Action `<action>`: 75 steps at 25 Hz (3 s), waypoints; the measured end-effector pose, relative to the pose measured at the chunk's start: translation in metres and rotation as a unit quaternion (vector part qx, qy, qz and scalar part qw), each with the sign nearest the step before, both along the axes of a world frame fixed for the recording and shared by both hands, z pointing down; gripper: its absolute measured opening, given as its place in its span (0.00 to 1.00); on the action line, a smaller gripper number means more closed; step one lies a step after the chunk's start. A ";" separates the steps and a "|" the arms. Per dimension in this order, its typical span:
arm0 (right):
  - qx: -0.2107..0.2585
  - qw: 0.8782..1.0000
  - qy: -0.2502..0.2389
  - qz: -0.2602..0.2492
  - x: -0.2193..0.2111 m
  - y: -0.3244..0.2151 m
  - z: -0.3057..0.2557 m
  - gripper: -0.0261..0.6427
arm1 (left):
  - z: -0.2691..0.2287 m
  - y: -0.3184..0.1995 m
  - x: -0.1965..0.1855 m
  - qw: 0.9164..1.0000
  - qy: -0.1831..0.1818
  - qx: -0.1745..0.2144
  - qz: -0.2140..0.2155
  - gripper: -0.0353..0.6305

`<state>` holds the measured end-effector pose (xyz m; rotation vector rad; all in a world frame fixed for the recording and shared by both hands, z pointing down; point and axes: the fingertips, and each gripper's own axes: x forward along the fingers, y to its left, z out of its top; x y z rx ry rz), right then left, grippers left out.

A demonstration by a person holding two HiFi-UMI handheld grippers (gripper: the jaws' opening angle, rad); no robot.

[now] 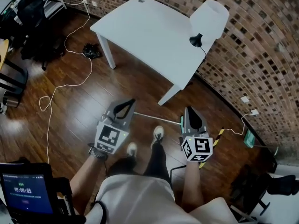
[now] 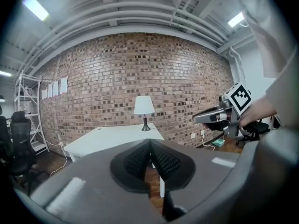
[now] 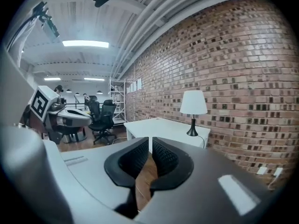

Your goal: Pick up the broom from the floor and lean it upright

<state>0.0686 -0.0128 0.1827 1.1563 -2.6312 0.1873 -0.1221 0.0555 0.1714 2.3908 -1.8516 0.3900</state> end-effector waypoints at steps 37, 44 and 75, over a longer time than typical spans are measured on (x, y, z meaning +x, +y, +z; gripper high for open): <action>-0.155 0.900 0.248 -0.323 -0.155 -0.045 0.622 0.18 | 0.503 -0.042 -0.078 0.967 0.090 -0.172 -0.167 0.05; -0.169 0.865 0.302 -0.363 -0.147 -0.024 0.751 0.18 | 0.603 -0.018 -0.059 0.959 0.117 -0.200 -0.165 0.05; -0.145 0.706 0.523 -0.455 -0.113 0.025 0.993 0.17 | 0.718 0.039 -0.051 0.949 0.115 -0.257 -0.141 0.05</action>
